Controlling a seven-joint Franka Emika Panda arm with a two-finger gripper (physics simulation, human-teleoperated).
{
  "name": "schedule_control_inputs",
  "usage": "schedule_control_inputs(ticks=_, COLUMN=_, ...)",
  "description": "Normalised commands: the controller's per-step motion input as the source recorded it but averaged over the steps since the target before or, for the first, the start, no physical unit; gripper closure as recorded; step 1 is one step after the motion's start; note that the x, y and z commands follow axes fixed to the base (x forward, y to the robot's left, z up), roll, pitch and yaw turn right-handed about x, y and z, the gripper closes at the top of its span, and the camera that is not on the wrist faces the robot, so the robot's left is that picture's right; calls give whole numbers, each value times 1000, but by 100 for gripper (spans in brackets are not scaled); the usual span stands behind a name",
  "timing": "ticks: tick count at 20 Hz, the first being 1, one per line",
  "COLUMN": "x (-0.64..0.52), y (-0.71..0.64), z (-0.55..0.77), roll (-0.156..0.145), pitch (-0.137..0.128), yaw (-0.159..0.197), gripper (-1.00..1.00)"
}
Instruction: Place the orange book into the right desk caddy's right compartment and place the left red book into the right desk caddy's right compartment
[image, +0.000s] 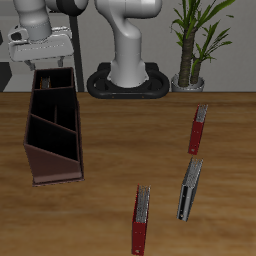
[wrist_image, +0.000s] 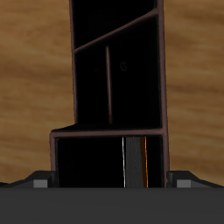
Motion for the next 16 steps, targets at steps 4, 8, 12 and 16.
schedule_control_inputs(ticks=4, x=231, y=396, z=104, roll=-11, pitch=-38, yaw=-4, gripper=-100)
schedule_control_inputs(ticks=8, x=345, y=480, z=115, roll=-2, pitch=-32, yaw=-76, gripper=-100)
schedule_control_inputs(ticks=12, x=271, y=383, z=145, roll=-16, pitch=-34, yaw=-49, gripper=-100)
schedule_control_inputs(ticks=16, x=179, y=544, z=244, roll=-19, pitch=-51, yaw=-55, gripper=-100)
